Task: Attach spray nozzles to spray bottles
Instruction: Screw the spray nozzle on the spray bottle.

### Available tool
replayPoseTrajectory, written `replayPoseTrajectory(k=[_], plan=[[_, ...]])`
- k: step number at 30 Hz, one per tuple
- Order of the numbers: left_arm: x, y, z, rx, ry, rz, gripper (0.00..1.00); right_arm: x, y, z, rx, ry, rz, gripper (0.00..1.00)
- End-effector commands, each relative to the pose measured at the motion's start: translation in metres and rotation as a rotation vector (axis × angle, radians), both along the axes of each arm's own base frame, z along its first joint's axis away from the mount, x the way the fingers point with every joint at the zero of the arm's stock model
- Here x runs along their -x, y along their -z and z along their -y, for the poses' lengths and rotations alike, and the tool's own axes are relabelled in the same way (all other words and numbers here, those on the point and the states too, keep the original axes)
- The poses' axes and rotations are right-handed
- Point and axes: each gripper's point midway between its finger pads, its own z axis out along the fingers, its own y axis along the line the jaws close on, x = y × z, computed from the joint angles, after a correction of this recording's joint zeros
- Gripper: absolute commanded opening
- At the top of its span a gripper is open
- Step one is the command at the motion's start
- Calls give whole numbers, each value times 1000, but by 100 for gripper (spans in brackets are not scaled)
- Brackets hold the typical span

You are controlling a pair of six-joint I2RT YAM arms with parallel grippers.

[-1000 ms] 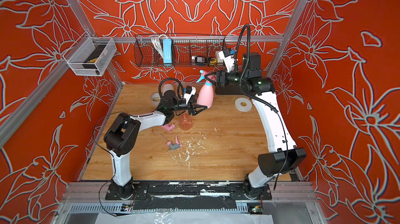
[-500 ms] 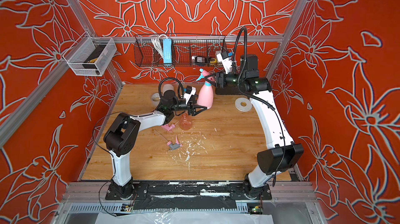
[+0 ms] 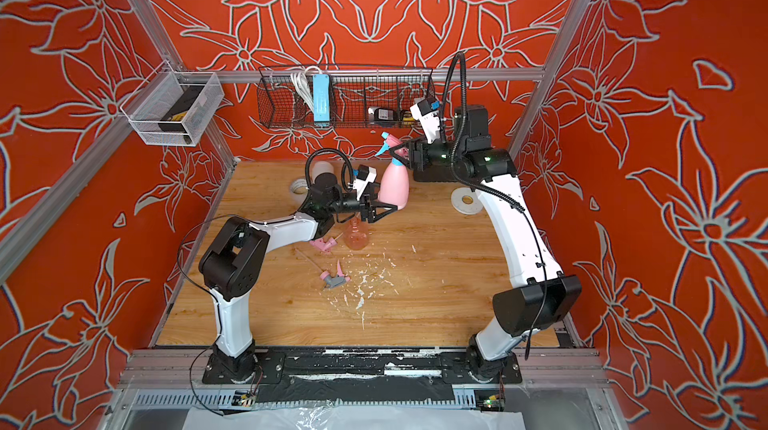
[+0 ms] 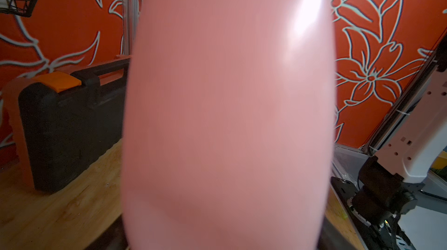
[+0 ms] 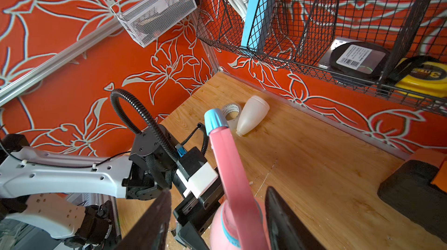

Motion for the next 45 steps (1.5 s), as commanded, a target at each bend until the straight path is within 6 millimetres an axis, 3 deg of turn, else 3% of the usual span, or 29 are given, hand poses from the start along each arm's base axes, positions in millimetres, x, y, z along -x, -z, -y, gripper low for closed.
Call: replayPoseTrajectory(k=[1, 7, 13, 24, 30, 38, 42, 45], plan=[[7, -44, -2, 52, 15, 125, 35, -2, 14, 1, 32, 24, -23, 73], [6, -43, -3, 47, 10, 125, 35, 0, 7, 3, 23, 36, -2, 79], [6, -46, -2, 50, 12, 128, 35, 4, 8, -2, -3, -4, -17, 61], [6, -49, -2, 53, 11, 132, 35, 2, 12, -3, 1, 2, -22, 49], [6, -49, -2, 52, 10, 129, 35, 2, 11, -7, 0, -4, -19, 48], [5, -52, -2, 49, 4, 138, 35, 5, 21, -10, 42, -2, -22, 33], [2, -52, -3, 45, -11, 140, 35, 5, 24, -6, 76, 26, -21, 22], [-4, -53, -4, 40, -52, 141, 35, 4, 28, -1, 123, 69, -20, 19]])
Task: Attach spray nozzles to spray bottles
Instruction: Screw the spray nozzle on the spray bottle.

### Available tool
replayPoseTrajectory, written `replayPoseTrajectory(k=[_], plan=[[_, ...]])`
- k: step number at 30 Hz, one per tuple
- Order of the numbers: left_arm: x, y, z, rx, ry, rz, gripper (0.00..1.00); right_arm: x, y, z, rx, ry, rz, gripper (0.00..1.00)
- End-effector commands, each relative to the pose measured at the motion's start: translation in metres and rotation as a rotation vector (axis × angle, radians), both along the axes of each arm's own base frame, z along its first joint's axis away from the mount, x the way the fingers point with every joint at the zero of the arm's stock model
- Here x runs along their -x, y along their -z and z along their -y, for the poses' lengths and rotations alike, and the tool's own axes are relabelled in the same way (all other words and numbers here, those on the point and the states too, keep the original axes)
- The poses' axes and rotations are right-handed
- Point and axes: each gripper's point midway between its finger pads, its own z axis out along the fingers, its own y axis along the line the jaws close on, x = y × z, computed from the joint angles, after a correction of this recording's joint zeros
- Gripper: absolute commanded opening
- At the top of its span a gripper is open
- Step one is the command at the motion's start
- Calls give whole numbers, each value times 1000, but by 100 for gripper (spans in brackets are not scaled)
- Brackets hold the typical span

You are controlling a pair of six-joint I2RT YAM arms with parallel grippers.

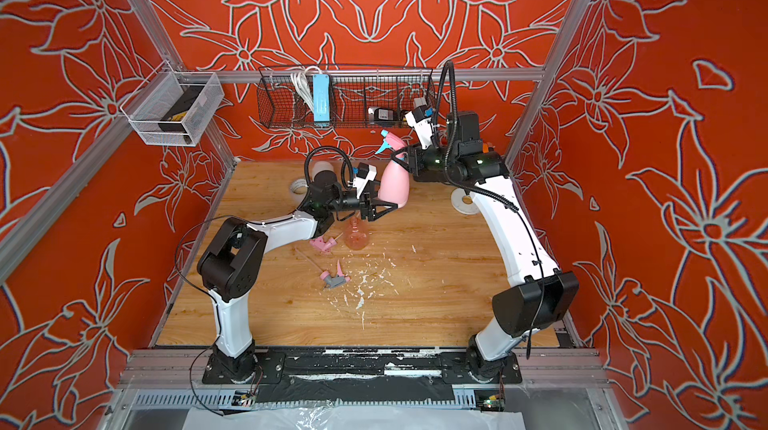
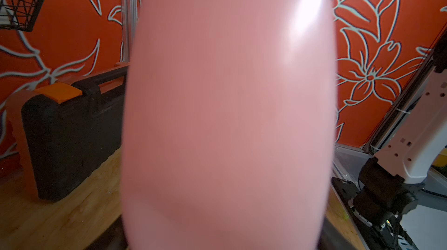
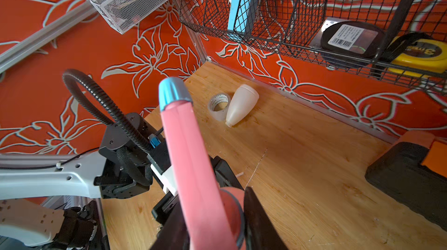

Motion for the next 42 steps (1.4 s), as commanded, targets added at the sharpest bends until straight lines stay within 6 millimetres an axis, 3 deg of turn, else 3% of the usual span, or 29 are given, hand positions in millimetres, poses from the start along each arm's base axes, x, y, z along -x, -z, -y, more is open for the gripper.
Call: replayPoseTrajectory(k=[1, 4, 9, 10, 15, 21, 28, 33, 39, 42], plan=[[-5, -47, -5, 44, -62, 125, 35, 10, 5, 5, 77, 40, -10, 18], [-21, -52, -12, 48, -177, 130, 35, 5, 12, 13, 140, 147, -31, 10], [-42, -64, -24, 85, -375, 142, 36, 2, 23, 17, 211, 343, -33, 4], [-43, -67, -25, 95, -409, 148, 36, 2, 25, 19, 217, 389, -38, 0], [-45, -76, -26, 124, -558, 171, 36, 1, 29, 30, 221, 574, -53, 0], [-43, -80, -21, 89, -767, 224, 36, 8, 31, 29, 273, 674, -34, 0], [-41, -73, -34, 57, -963, 227, 37, 11, 30, 30, 266, 732, -36, 0], [-31, -75, -35, 59, -933, 229, 44, 14, 33, 29, 249, 731, -40, 0], [-13, -63, -31, 16, -840, 228, 72, 13, 17, 37, 236, 733, 38, 0], [-3, -52, -27, -16, -783, 220, 81, 8, 12, 40, 226, 731, 59, 0]])
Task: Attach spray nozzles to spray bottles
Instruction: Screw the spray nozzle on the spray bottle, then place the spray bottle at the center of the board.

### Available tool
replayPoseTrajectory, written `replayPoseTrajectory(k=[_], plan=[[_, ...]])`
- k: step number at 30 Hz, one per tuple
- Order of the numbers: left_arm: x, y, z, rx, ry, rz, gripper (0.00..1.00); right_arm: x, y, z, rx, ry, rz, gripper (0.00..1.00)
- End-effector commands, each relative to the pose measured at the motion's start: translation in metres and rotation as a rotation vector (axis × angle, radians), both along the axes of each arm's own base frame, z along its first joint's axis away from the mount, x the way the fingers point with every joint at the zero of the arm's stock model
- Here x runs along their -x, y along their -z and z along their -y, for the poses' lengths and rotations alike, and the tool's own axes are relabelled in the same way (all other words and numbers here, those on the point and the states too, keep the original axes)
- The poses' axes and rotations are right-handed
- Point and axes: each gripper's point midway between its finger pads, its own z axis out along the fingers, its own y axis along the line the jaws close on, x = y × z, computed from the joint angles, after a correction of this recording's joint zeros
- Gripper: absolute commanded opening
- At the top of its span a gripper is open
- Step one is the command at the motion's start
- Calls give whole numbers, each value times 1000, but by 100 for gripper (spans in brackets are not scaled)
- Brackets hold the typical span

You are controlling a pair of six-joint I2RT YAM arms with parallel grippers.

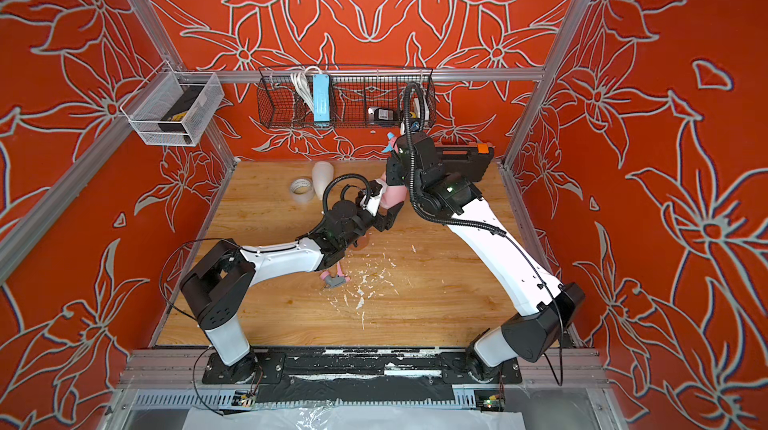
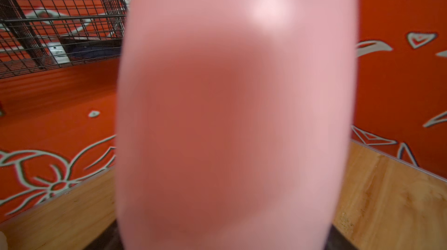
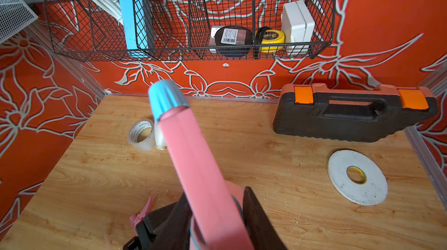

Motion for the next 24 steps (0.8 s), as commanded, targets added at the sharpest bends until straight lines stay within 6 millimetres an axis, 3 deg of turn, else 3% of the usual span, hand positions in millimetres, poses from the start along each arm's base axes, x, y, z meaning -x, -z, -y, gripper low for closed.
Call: replayPoseTrajectory(k=[1, 9, 13, 19, 24], plan=[[5, -48, -17, 89, -13, 93, 83, -4, 8, 33, 86, 87, -4, 0], [4, -19, -6, 8, 68, 12, 86, -20, 13, 57, 58, 119, -2, 0], [8, -16, -12, -22, 90, -20, 85, -42, 47, 75, 55, 145, -28, 0], [25, -3, -54, -15, 41, -137, 85, -84, 109, 84, 81, 137, 0, 0], [28, 20, -107, 34, -88, -311, 84, -105, 152, 81, 133, 125, 36, 0]])
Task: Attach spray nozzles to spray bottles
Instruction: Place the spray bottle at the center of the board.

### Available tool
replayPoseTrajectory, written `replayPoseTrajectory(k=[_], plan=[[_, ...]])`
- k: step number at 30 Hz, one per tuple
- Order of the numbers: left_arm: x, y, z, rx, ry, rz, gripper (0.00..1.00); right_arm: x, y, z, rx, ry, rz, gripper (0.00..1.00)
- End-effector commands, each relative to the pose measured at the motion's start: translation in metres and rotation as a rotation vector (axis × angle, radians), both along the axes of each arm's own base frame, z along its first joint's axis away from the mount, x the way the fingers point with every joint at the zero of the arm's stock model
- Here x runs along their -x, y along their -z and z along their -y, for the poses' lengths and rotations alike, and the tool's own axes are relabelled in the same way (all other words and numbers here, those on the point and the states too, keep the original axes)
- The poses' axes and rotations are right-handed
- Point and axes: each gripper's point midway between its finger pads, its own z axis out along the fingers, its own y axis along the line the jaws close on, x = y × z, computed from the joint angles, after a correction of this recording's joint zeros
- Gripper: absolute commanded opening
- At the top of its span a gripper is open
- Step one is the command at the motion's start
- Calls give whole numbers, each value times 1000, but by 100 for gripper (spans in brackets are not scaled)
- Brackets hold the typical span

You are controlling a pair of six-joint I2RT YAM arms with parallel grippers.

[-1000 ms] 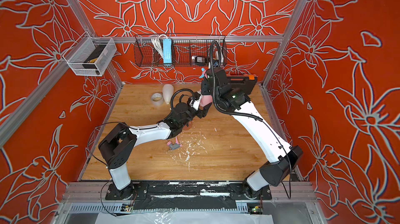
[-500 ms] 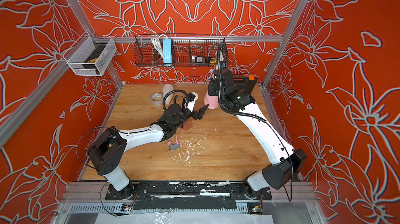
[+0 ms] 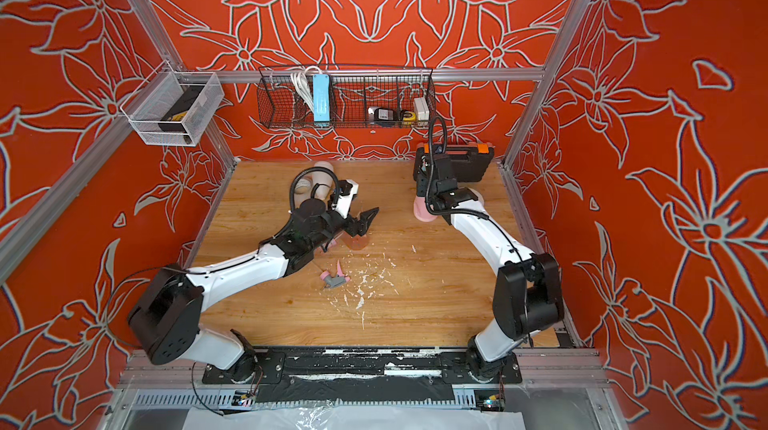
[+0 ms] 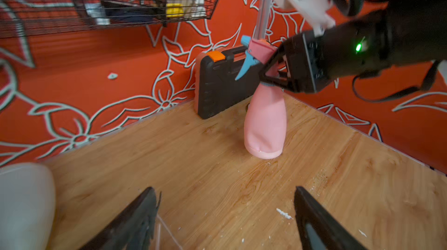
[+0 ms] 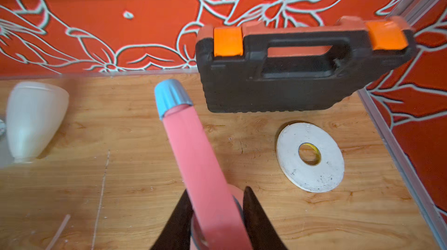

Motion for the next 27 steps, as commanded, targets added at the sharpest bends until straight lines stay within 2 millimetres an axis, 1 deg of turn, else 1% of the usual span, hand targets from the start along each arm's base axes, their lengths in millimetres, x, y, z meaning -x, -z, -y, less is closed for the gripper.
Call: replayPoseTrajectory(k=[1, 4, 7, 9, 11, 13, 15, 16, 17, 18, 20, 22, 27], plan=[[0, 21, -33, 18, -106, -141, 84, -21, -9, -13, -9, -57, 134, 0], [-2, 24, -59, 48, -213, -179, 83, -23, 13, -21, -13, -96, 113, 0], [-2, 24, -75, 91, -262, -192, 82, -20, 23, -25, -24, -121, 111, 0], [-4, 21, -81, 120, -288, -193, 82, -18, 27, -27, -24, -138, 103, 0], [-7, 18, -86, 165, -307, -196, 81, -16, 31, -27, -17, -150, 99, 3], [-13, 20, -94, 215, -334, -217, 80, -12, 31, -26, -8, -155, 94, 5], [-19, 26, -102, 262, -367, -253, 78, -9, 30, -26, -2, -165, 94, 10], [-23, 31, -107, 280, -388, -276, 77, -7, 28, -25, -2, -162, 95, 16], [-27, 36, -113, 292, -414, -299, 76, -6, 27, -24, 1, -163, 93, 26], [-31, 40, -117, 299, -434, -317, 75, -6, 26, -24, 1, -162, 92, 33], [-40, 48, -127, 300, -472, -350, 72, -4, 23, -24, -4, -163, 94, 43], [-48, 50, -135, 291, -494, -355, 70, -1, 21, -23, -12, -158, 100, 52], [-63, 48, -155, 315, -544, -341, 66, 8, 12, -21, -40, -157, 116, 64]])
